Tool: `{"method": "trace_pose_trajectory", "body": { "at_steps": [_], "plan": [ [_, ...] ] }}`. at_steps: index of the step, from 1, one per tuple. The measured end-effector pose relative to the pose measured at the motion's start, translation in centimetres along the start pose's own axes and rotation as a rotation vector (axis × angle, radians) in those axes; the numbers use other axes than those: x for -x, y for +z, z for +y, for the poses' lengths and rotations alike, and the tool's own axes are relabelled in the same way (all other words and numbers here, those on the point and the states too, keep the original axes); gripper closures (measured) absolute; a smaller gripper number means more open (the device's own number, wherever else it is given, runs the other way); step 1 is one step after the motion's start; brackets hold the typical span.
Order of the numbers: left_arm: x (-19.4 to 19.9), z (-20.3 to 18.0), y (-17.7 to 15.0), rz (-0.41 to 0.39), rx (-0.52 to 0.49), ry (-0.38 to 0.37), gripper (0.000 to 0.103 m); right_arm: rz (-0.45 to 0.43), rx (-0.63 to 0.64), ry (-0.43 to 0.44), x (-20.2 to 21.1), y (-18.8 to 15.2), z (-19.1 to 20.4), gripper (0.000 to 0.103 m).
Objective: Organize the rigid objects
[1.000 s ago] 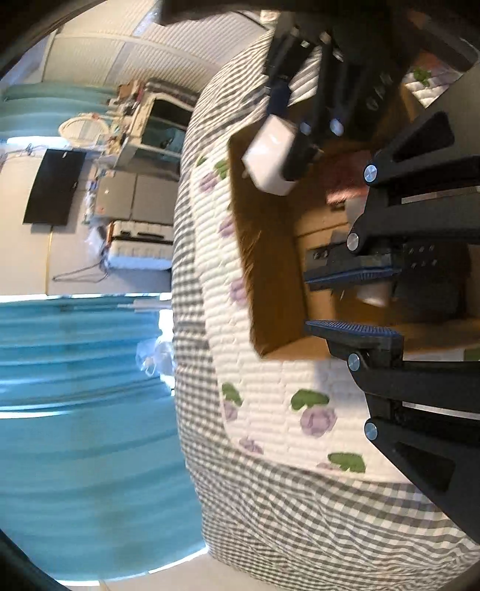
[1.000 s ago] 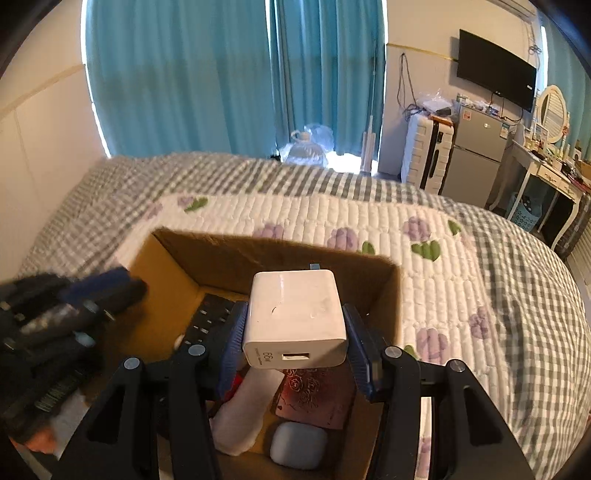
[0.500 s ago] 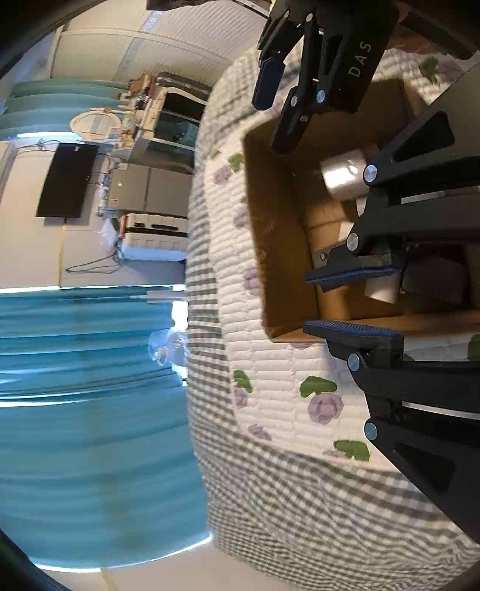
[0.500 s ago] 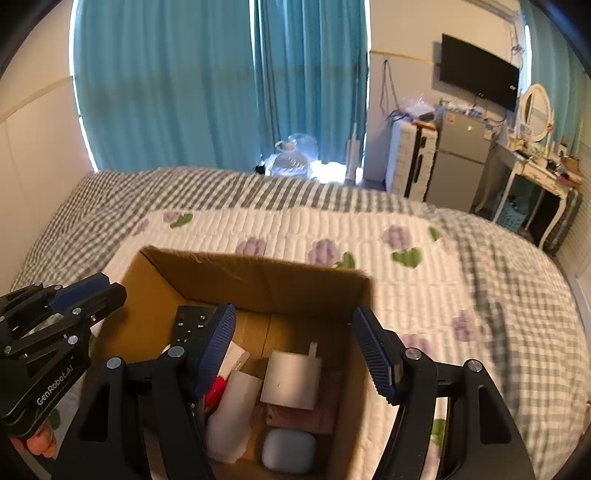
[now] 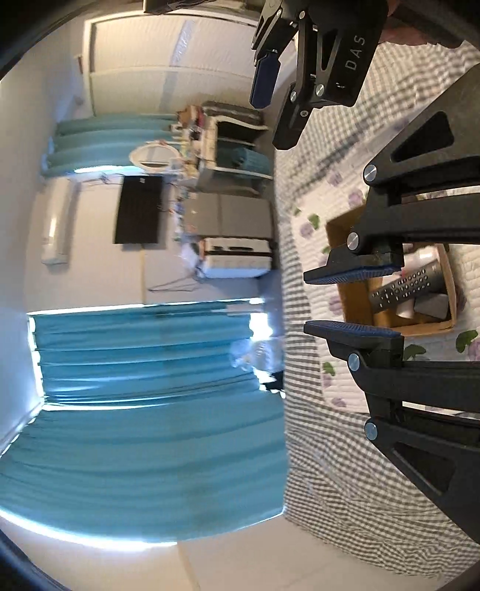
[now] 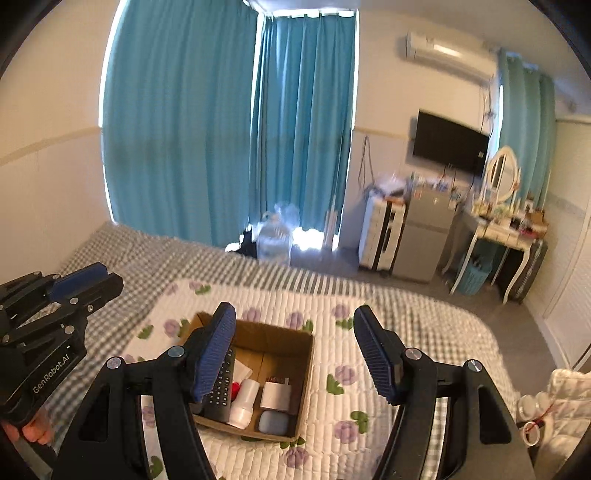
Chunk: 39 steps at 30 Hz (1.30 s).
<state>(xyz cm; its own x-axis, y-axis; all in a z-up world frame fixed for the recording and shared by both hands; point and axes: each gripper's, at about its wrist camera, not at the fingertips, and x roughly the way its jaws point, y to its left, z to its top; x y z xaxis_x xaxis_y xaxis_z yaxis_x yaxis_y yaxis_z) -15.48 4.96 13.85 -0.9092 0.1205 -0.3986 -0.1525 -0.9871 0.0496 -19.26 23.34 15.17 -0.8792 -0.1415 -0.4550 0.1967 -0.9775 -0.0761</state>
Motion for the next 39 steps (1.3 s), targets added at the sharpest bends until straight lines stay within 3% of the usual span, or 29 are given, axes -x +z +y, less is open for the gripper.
{"method": "trace_pose_trajectory", "body": {
  "at_steps": [3, 5, 7, 9, 11, 13, 18, 24, 29, 33, 39],
  "plan": [
    [2.6, 0.1, 0.2, -0.033, -0.003, 0.005, 0.072, -0.046, 0.013, -0.002, 3.5, 0.2, 0.5, 0.030],
    [4.3, 0.3, -0.1, -0.060, -0.012, 0.015, 0.039, -0.076, 0.016, 0.006, 5.8, 0.0, 0.9, 0.023],
    [5.8, 0.6, -0.6, -0.096, -0.014, 0.014, 0.028, -0.092, 0.014, 0.015, 7.1, -0.3, 1.2, 0.012],
    [6.6, 1.0, -1.3, -0.110, -0.011, 0.013, 0.021, -0.109, 0.000, 0.005, 8.2, -0.8, 1.4, 0.009],
    [6.8, 1.4, -2.0, -0.109, 0.009, 0.026, 0.001, -0.126, -0.022, 0.014, 8.9, -1.6, 1.3, 0.007],
    [6.9, 1.9, -2.9, -0.127, 0.037, 0.052, 0.000, -0.138, -0.043, 0.024, 9.0, -2.3, 1.0, 0.001],
    [5.6, 2.6, -6.2, -0.149, 0.058, 0.098, 0.000, -0.180, -0.087, 0.023, 8.0, -6.4, 0.7, 0.000],
    [2.2, 1.8, -11.7, -0.146, 0.003, 0.172, 0.000, -0.155, -0.066, -0.016, 2.0, -12.5, 1.7, 0.000],
    [-0.3, 2.1, -15.4, -0.100, 0.008, 0.145, 0.000, -0.117, -0.088, -0.042, -1.4, -17.2, 1.4, 0.000],
    [-1.7, 2.2, -17.0, -0.052, 0.020, 0.147, 0.000, -0.070, -0.098, -0.058, -3.0, -18.4, 0.9, 0.000],
    [-1.1, 1.6, -17.0, -0.086, 0.020, 0.158, 0.000, -0.061, -0.105, -0.068, -3.1, -18.8, 0.6, 0.000]
  ]
}}
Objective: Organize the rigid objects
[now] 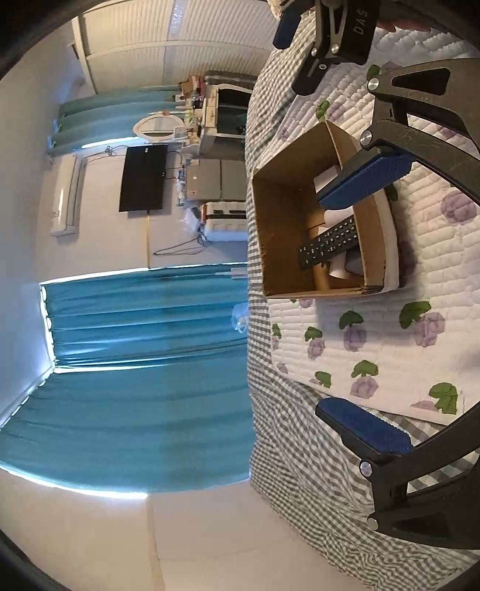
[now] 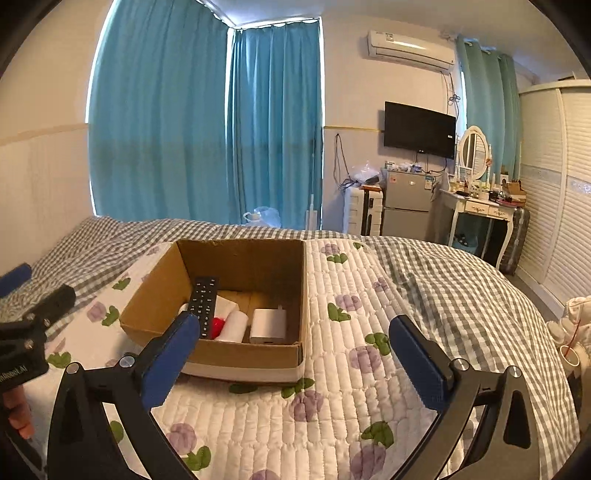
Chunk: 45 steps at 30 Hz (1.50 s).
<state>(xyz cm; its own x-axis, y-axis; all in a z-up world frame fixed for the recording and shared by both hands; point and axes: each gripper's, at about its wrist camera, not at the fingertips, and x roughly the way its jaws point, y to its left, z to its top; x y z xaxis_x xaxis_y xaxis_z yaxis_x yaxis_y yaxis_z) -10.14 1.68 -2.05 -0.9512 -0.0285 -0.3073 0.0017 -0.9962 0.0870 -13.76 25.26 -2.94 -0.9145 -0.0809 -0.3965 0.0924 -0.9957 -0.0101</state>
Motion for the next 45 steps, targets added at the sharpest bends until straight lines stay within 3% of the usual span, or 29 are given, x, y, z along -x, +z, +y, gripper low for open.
{"method": "trace_pose_trajectory", "body": {
  "at_steps": [45],
  "plan": [
    [-1.4, -0.3, -1.3, 0.051, -0.003, -0.031, 0.000, 0.053, 0.014, 0.003, -1.0, -0.8, 0.9, 0.000]
  ]
}}
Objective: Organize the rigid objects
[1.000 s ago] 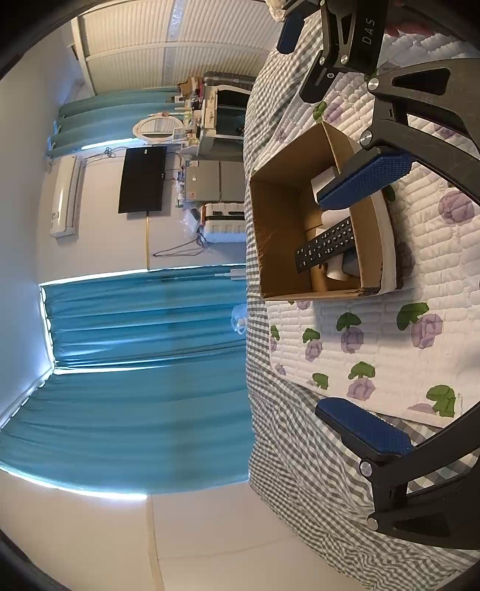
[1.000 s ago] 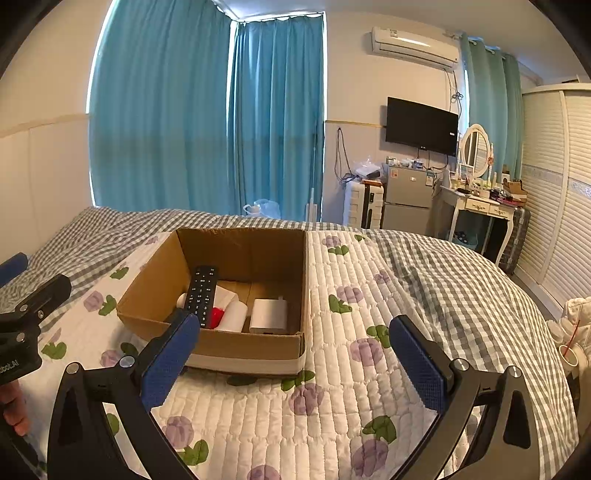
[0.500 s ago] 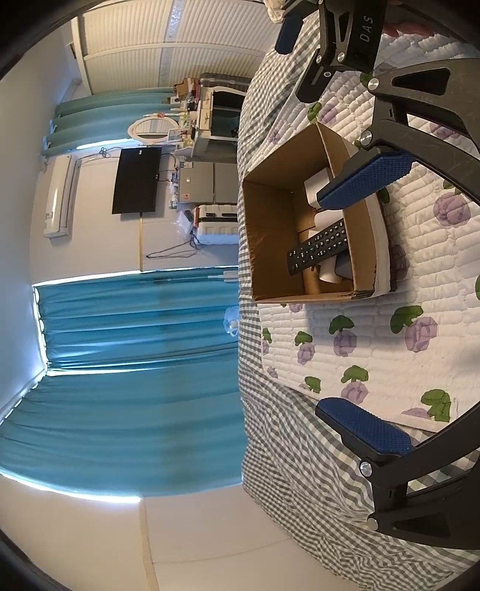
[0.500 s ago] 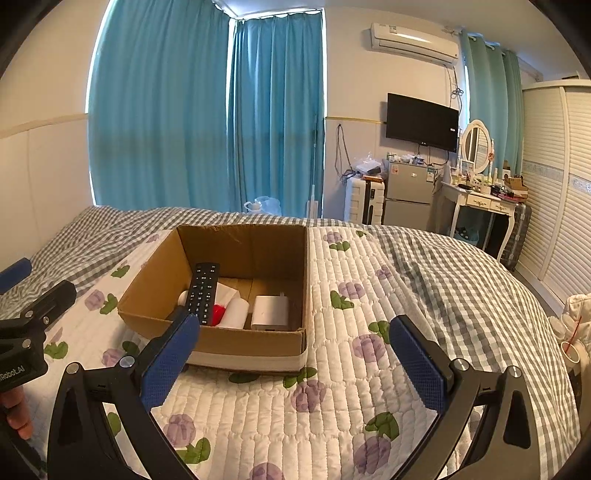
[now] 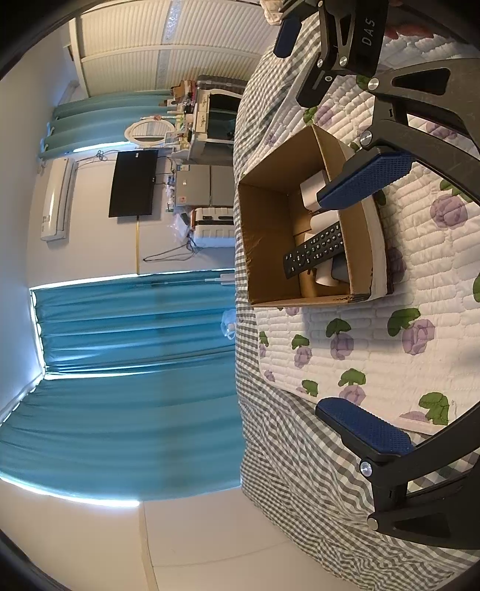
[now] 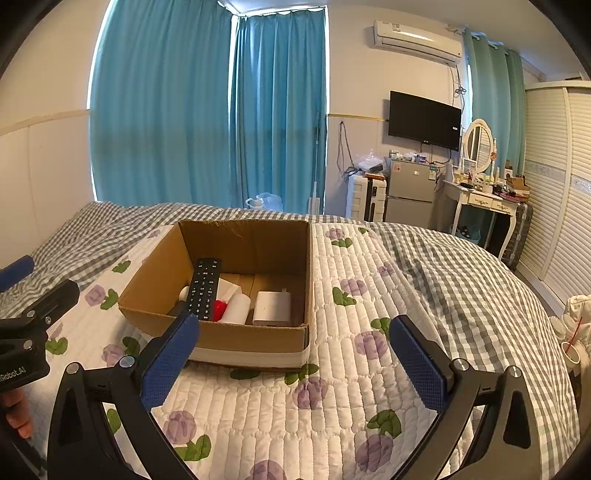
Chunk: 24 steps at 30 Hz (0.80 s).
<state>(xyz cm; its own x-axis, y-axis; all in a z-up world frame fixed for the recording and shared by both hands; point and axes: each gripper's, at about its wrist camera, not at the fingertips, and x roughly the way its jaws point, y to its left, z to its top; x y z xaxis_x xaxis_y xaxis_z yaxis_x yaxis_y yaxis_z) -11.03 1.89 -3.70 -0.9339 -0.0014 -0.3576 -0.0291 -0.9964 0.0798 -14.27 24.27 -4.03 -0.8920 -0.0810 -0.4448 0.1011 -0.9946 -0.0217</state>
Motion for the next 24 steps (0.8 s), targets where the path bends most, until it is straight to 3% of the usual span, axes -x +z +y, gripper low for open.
{"method": "trace_pose_trajectory", "body": {
  "at_steps": [24],
  "plan": [
    [0.20, -0.13, -0.10, 0.011, -0.008, -0.010, 0.000, 0.032, -0.007, -0.006, -0.59, -0.34, -0.03, 0.000]
  ]
}}
